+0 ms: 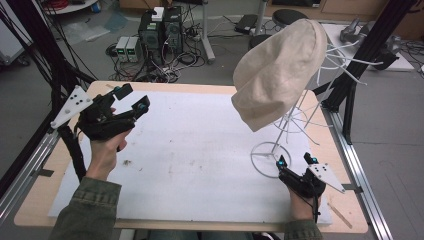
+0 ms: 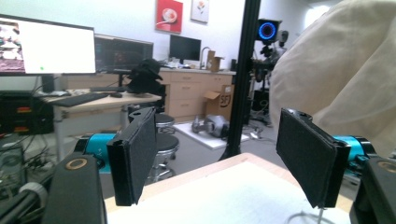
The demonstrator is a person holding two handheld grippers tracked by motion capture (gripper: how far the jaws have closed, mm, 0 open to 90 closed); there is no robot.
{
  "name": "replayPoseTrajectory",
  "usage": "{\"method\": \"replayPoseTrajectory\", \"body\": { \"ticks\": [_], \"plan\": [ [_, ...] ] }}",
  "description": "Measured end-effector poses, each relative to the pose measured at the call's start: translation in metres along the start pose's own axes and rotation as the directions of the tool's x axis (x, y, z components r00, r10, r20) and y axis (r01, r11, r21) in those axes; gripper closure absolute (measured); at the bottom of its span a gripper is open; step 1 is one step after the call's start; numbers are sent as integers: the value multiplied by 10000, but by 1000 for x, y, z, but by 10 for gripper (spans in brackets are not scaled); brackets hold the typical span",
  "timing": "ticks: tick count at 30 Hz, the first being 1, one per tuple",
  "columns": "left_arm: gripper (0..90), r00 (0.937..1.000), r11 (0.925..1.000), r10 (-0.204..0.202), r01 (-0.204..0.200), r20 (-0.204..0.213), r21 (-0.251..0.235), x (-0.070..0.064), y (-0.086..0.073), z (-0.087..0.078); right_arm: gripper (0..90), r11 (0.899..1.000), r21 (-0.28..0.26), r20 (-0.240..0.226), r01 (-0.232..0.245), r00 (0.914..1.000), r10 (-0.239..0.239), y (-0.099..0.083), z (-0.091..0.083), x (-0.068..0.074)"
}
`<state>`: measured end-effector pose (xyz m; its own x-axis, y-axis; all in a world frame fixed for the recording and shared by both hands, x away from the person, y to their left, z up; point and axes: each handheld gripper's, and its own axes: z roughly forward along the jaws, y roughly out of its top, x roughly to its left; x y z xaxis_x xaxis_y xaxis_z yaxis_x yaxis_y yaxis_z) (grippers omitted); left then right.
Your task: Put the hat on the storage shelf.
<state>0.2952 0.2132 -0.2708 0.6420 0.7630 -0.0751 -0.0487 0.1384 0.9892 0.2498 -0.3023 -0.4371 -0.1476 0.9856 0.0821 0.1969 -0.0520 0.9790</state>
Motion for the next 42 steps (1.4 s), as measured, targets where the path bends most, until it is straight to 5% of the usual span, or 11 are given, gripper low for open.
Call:
{"method": "replayPoseTrajectory", "body": {
  "ticks": [12, 27, 42],
  "plan": [
    [277, 9952, 10000, -24, 30, -982, 60, 16, -45, -33, 124, 10000, -31, -8, -18, 10000, 18, 0, 0, 1],
    [248, 9794, 9995, 120, -56, -2016, 323, 35, -90, -59, 124, 10000, 50, -2, -16, 10000, 16, 0, -1, 1],
    [241, 9335, 9977, 42, 202, -3585, 643, 51, -126, -93, 123, 10000, 68, -2, -5, 10000, 5, -1, -1, 3]
  ]
}}
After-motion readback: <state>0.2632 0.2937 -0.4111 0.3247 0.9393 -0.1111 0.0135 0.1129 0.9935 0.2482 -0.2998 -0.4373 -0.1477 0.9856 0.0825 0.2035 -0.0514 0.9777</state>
